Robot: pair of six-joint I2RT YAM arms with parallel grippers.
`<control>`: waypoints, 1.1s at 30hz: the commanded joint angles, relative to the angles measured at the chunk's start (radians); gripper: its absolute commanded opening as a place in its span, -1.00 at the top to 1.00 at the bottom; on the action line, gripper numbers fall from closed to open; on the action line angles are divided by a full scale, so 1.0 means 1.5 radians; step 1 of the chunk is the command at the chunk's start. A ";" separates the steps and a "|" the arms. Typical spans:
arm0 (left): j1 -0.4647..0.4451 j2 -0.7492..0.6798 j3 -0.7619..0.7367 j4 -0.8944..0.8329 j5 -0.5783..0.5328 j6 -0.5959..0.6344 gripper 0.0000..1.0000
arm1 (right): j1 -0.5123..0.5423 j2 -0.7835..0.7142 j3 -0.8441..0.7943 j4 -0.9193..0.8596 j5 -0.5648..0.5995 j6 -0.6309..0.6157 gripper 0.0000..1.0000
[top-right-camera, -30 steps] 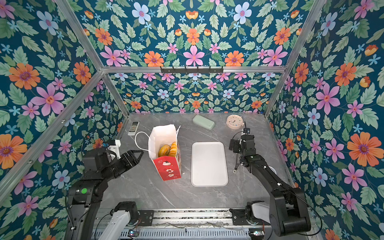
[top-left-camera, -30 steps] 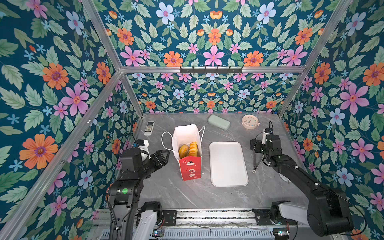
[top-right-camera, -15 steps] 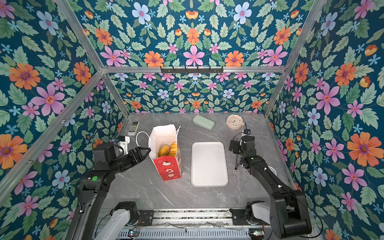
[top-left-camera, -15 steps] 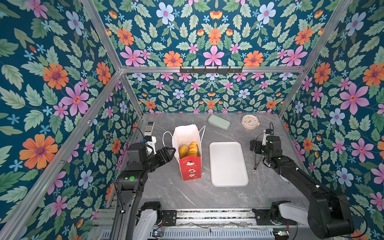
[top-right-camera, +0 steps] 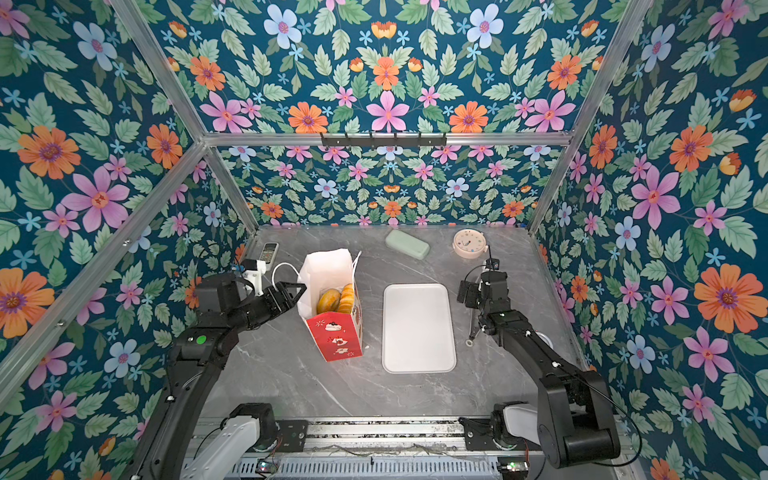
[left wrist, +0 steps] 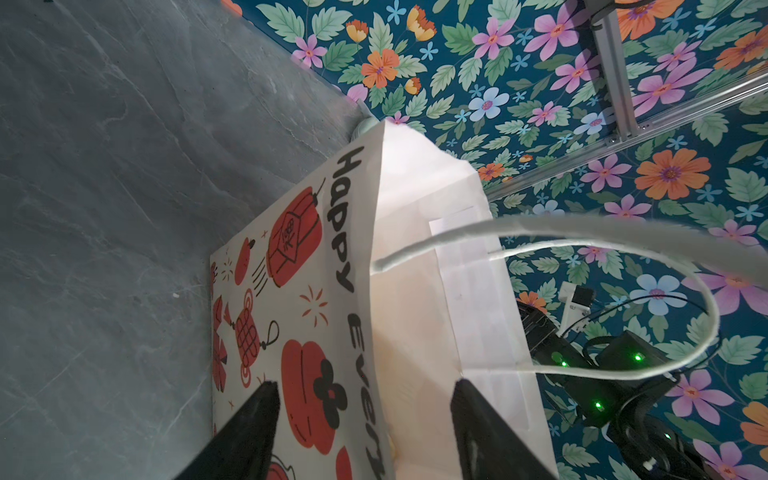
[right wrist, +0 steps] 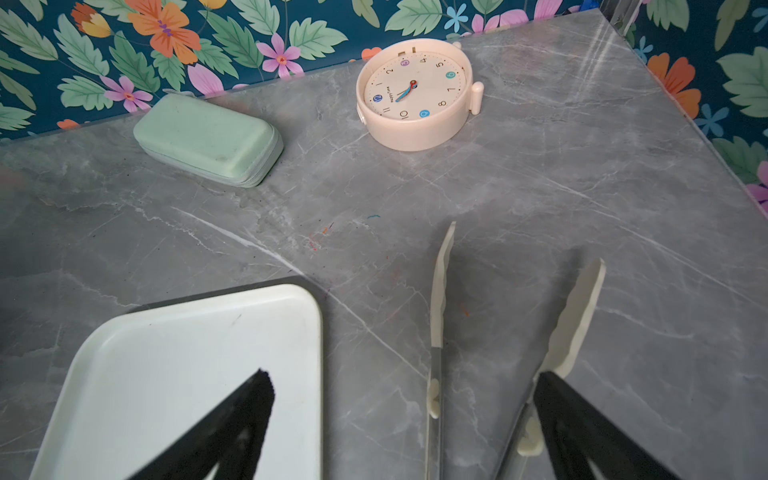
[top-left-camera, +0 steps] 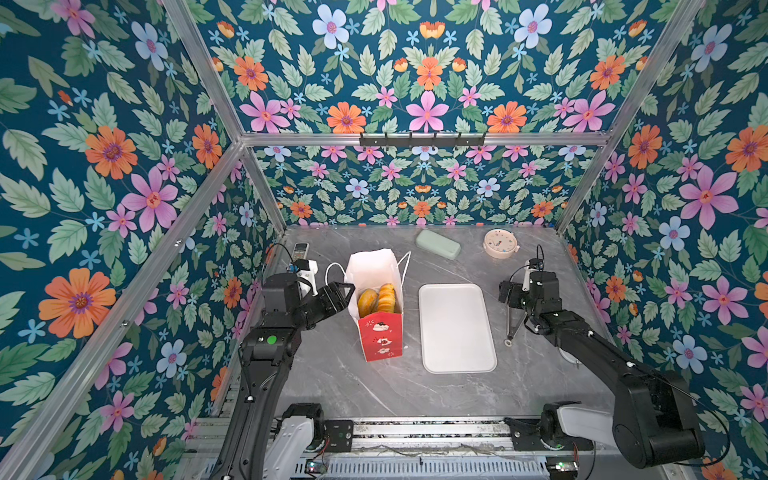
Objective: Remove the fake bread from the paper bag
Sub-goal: 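Move the left gripper to the paper bag's top edge and grasp it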
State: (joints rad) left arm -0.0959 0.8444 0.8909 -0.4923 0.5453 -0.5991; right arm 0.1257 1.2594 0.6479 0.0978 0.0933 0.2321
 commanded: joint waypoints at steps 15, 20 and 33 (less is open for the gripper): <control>-0.127 0.083 0.071 -0.011 -0.216 0.019 0.42 | 0.000 0.008 0.004 0.010 -0.006 0.007 -0.98; -0.128 0.093 0.076 -0.010 -0.214 0.021 0.60 | 0.000 0.010 0.005 0.011 -0.008 0.007 -0.98; -0.128 0.215 0.190 -0.019 -0.222 0.115 1.00 | 0.001 0.012 0.007 0.009 -0.011 0.009 -0.98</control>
State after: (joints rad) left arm -0.2878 1.1339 1.1313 -0.5400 0.2348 -0.4995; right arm 0.1257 1.2762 0.6533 0.1013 0.0811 0.2325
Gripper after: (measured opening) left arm 0.050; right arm 0.989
